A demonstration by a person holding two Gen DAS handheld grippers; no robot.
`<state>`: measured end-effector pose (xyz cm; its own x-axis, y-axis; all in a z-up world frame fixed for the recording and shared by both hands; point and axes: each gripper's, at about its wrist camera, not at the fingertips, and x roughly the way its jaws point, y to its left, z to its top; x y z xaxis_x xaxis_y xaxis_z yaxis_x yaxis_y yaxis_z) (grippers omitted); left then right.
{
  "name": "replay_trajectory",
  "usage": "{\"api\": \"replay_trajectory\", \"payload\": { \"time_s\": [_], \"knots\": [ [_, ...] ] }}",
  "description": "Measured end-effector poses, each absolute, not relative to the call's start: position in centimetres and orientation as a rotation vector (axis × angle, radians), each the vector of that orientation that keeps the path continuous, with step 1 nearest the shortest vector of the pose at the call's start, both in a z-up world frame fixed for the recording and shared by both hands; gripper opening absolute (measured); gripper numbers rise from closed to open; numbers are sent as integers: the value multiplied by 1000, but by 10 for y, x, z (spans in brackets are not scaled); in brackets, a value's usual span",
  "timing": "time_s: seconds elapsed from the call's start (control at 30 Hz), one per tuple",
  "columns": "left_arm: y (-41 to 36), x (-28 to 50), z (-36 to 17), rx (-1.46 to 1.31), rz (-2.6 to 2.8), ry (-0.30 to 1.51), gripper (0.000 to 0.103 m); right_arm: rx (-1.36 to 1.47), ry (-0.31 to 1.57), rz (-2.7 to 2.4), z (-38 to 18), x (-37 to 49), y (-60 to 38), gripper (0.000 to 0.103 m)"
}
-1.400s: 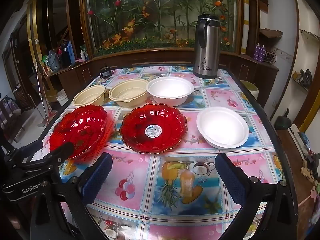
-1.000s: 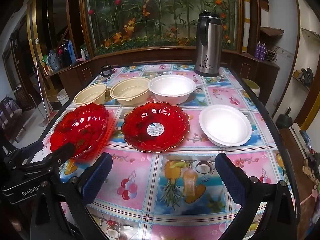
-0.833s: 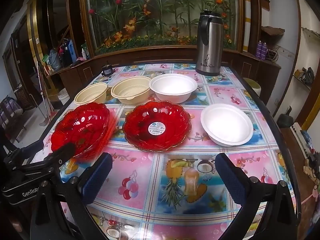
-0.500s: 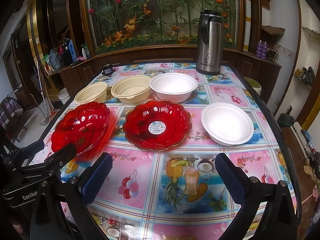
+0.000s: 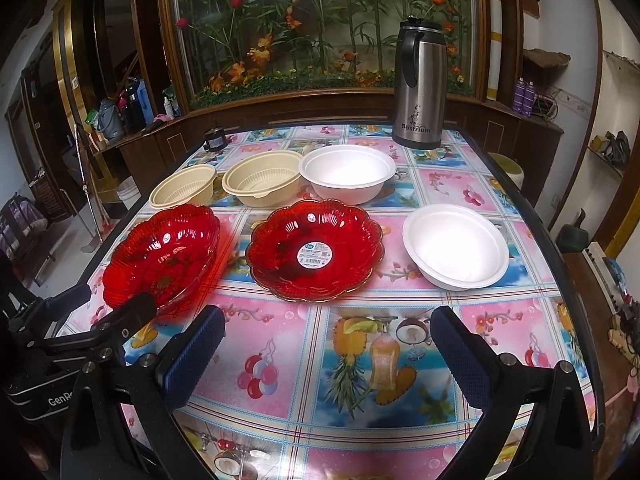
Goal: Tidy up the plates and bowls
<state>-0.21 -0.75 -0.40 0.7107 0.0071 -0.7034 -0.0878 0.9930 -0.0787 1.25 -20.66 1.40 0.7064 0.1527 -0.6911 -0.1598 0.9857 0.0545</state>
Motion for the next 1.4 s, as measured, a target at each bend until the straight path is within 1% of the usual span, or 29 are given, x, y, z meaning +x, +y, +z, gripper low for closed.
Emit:
{"api": "replay_trajectory", "payload": {
  "time_s": [1.4],
  "knots": [
    [-3, -6, -3, -114, 61, 780, 103, 1, 766, 193, 13, 10, -202, 103]
  ]
}}
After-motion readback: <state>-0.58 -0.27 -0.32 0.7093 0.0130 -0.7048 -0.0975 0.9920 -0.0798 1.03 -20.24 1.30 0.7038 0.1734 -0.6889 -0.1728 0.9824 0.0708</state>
